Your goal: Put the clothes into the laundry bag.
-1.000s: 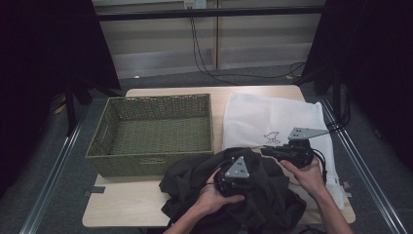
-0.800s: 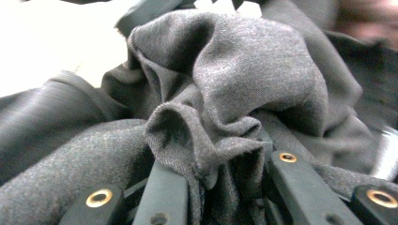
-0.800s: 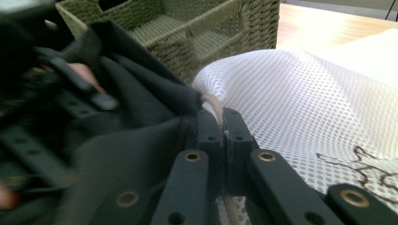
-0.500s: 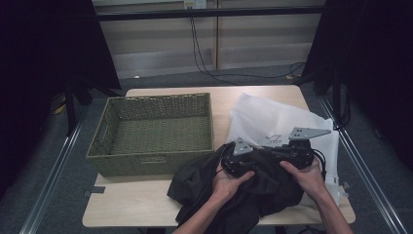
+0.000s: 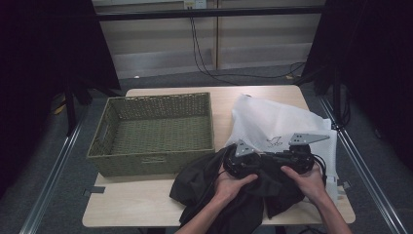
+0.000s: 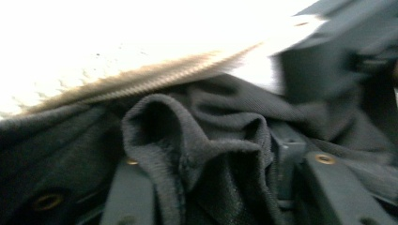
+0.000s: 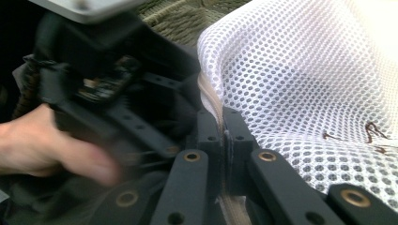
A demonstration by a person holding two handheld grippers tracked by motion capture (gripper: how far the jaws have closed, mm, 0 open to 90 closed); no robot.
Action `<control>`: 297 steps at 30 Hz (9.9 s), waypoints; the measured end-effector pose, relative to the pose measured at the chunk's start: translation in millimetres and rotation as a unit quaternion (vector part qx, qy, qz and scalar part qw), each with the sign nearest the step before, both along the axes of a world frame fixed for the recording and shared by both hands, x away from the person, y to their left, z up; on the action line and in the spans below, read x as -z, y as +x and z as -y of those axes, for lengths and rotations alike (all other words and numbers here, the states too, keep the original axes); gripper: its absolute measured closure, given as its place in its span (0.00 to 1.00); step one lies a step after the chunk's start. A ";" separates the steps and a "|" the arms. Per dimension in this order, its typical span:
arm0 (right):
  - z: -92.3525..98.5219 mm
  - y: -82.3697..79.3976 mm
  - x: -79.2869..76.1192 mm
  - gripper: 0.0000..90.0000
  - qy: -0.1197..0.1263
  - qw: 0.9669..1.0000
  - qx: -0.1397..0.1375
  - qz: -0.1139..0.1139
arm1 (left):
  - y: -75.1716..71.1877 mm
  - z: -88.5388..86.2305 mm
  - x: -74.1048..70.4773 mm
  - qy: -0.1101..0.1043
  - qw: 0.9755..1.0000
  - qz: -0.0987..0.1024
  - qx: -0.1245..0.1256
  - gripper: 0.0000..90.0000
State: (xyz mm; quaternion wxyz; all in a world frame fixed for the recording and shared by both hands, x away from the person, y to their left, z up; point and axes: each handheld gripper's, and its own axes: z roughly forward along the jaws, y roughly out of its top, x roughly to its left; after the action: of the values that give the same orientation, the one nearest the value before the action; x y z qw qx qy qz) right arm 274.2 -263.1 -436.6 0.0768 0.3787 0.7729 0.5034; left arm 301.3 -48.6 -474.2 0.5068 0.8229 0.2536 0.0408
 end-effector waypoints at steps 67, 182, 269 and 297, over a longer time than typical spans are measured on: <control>19.5 -17.8 -31.8 0.99 0.000 1.000 -0.001 0.021 | -13.9 2.7 -32.7 -0.042 0.995 0.031 0.083 0.89; -35.2 -3.8 -85.9 0.98 0.046 0.996 -0.061 0.051 | -18.5 -26.5 -52.4 -0.047 0.991 0.049 0.117 0.75; -42.4 -10.0 -103.9 0.98 0.001 0.996 -0.058 0.074 | -16.6 -41.7 -60.1 -0.056 0.992 0.066 0.088 0.79; -24.3 -17.0 -22.4 0.98 -0.013 0.999 -0.035 0.013 | -9.4 -38.0 -18.4 -0.011 0.999 0.026 0.045 0.62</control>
State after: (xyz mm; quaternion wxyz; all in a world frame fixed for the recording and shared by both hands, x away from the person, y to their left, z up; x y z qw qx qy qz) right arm 257.2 -238.8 -414.3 0.0734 0.3437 0.7912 0.5006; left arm 291.9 -10.5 -455.8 0.5236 0.8265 0.2035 0.0370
